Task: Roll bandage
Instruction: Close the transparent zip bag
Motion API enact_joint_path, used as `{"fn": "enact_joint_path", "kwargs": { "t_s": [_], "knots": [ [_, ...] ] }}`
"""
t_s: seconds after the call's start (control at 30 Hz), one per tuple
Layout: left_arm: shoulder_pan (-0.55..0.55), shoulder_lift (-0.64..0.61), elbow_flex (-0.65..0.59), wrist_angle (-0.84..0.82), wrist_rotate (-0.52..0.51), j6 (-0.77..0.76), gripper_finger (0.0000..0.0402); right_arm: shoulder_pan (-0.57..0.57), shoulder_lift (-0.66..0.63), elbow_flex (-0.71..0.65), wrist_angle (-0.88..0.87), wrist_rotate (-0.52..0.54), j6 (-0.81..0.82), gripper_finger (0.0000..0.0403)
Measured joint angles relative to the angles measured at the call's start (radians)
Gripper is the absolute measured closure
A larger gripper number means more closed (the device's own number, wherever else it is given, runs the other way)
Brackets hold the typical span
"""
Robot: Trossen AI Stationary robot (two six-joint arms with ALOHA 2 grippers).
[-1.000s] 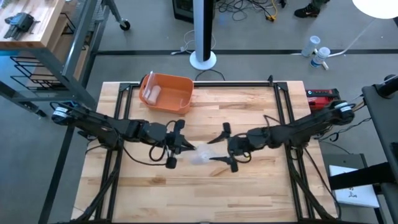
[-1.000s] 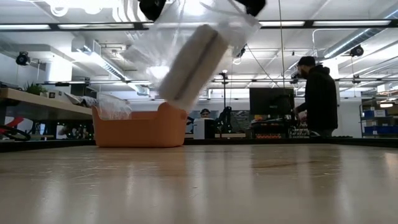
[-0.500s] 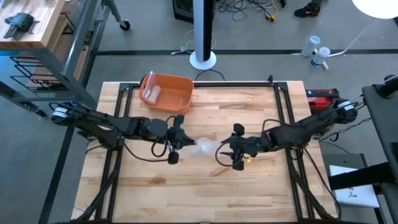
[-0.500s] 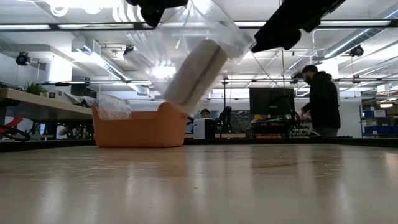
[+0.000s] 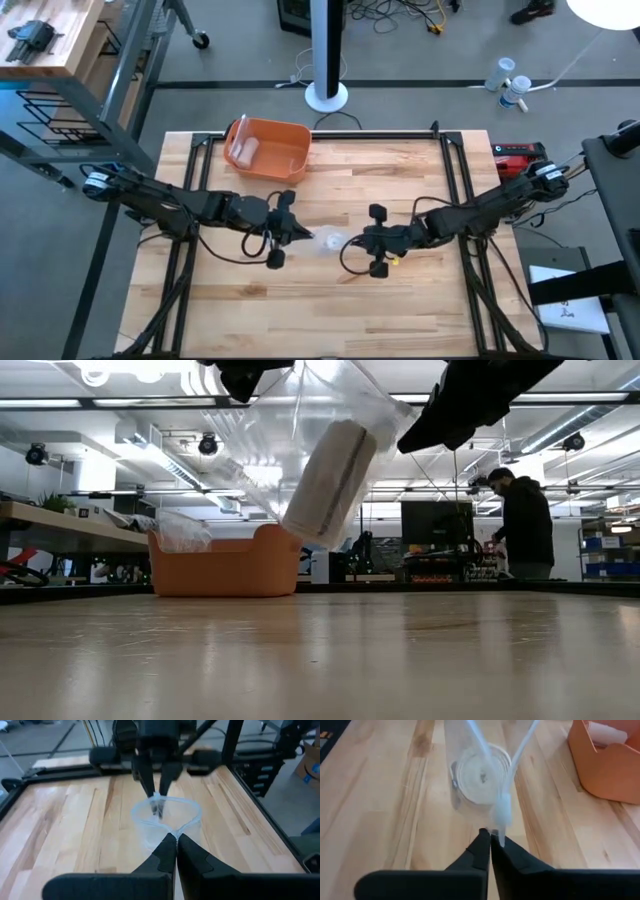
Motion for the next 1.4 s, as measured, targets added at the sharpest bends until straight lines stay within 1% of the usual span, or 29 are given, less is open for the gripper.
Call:
{"fn": "enact_joint_path", "kwargs": {
  "t_s": [0.1, 0.27, 0.33, 0.6, 0.67, 0.77, 0.97, 1.07, 1.17, 1.4],
  "knots": [
    [-0.001, 0.0, 0.0, -0.032, 0.0, 0.0, 0.0401, 0.0, -0.001, 0.005, 0.0, -0.001, 0.0, 0.039],
    [-0.002, 0.0, 0.0, -0.031, -0.009, 0.0, 0.0401, 0.0, 0.0, 0.01, 0.026, 0.0, -0.001, 0.0386],
    [-0.002, 0.0, 0.0, -0.031, -0.009, 0.0, 0.0401, 0.0, 0.0, 0.01, 0.038, 0.001, -0.001, 0.0378],
    [-0.017, 0.0, 0.0, -0.031, -0.01, -0.007, 0.0401, 0.0, 0.001, 0.006, 0.068, 0.002, -0.001, 0.0303],
    [-0.024, 0.0, 0.0, -0.03, -0.01, -0.007, 0.0401, 0.0, 0.001, 0.006, 0.068, 0.004, -0.003, 0.0293],
    [-0.028, 0.0, 0.0, -0.028, -0.01, -0.007, 0.0401, -0.001, 0.001, 0.006, 0.09, 0.034, -0.027, 0.0301],
    [-0.034, 0.0, 0.0, -0.022, -0.011, -0.007, 0.0401, -0.001, 0.001, 0.006, 0.079, 0.037, -0.036, 0.0364],
    [-0.035, 0.0, 0.0, -0.021, -0.011, -0.007, 0.0401, -0.001, 0.001, 0.006, 0.041, 0.036, 0.003, 0.0369],
    [-0.039, 0.0, 0.0, -0.02, -0.011, -0.007, 0.0401, -0.001, 0.001, 0.004, 0.022, 0.035, 0.017, 0.0346],
    [-0.056, 0.0, 0.0, -0.001, -0.011, -0.007, 0.0401, 0.0, 0.001, 0.0, 0.066, 0.027, 0.034, 0.0258]
  ]
}}
